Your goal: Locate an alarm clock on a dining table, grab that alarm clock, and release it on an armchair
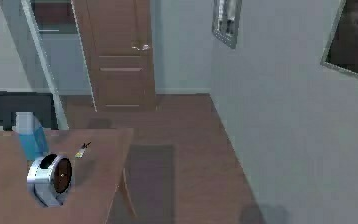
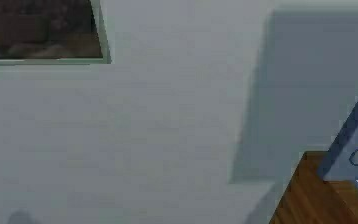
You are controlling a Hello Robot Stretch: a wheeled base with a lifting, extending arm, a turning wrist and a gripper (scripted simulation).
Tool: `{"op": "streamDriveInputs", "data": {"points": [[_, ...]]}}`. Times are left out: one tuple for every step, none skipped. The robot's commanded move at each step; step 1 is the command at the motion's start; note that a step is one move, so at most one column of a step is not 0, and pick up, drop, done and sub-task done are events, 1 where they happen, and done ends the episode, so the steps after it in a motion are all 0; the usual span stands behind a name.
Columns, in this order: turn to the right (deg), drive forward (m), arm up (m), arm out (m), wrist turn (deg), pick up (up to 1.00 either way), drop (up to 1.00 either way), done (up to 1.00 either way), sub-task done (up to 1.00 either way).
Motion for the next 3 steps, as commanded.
{"op": "streamDriveInputs", "data": {"points": [[-45.0, 0.00, 0.00, 0.00, 0.0, 0.00, 0.00, 0.00, 0.00], [-45.0, 0.00, 0.00, 0.00, 0.0, 0.00, 0.00, 0.00, 0.00], [-33.0, 0.00, 0.00, 0.00, 0.0, 0.00, 0.00, 0.00, 0.00]]}}
